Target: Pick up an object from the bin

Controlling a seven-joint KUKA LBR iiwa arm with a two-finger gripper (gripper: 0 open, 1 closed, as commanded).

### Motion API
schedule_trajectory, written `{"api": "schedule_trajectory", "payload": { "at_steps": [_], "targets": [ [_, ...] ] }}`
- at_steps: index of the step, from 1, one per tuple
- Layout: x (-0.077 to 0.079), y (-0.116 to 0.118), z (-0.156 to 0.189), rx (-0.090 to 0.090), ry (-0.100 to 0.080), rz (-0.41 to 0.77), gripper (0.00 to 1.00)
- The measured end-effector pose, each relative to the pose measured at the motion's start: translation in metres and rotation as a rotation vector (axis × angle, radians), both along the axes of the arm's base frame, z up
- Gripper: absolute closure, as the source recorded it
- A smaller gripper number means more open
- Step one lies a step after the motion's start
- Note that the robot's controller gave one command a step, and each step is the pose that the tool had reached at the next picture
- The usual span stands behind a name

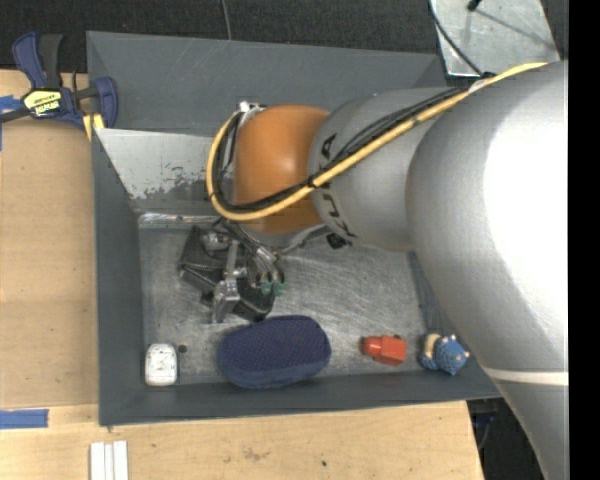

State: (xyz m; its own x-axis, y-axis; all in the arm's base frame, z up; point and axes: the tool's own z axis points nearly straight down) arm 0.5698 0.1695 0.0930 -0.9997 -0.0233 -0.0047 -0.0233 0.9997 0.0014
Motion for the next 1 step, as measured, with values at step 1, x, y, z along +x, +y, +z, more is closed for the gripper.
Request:
{"api": "schedule_trajectory", "payload": {
  "at_steps": [1],
  "targets": [
    [0.0007, 0.0002, 0.0009, 0.002, -0.002, -0.001, 1.00]
  ]
}}
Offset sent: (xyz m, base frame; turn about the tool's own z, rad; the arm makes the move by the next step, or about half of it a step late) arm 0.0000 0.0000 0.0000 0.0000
